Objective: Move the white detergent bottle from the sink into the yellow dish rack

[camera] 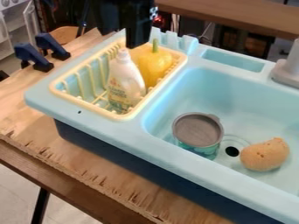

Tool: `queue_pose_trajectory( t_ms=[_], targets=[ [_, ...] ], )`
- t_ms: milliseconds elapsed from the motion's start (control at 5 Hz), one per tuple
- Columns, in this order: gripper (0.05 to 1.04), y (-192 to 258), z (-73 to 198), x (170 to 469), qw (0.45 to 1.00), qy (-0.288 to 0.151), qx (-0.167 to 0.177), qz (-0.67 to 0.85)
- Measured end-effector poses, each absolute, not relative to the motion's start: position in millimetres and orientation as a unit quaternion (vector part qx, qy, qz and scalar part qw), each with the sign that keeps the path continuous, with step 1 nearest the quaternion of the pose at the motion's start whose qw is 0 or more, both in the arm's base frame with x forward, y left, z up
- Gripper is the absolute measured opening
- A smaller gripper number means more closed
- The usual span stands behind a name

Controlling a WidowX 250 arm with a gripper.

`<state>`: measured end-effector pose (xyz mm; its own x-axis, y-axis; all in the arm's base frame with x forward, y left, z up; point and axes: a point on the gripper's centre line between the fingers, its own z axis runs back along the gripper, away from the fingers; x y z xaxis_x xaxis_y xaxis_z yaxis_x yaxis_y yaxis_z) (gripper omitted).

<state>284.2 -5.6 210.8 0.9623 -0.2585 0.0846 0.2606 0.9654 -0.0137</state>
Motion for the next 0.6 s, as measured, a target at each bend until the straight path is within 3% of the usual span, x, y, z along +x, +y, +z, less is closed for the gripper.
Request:
queue_pose_trajectory(
  t_ms=[400, 600],
  targets=[
    [1.006, -57.1, 222.8, 298.2, 0.985, -0.097, -0.038, -0.14],
    [1.006, -93.1, 186.2, 313.3, 0.985, -0.052, -0.047, -0.157]
  ],
)
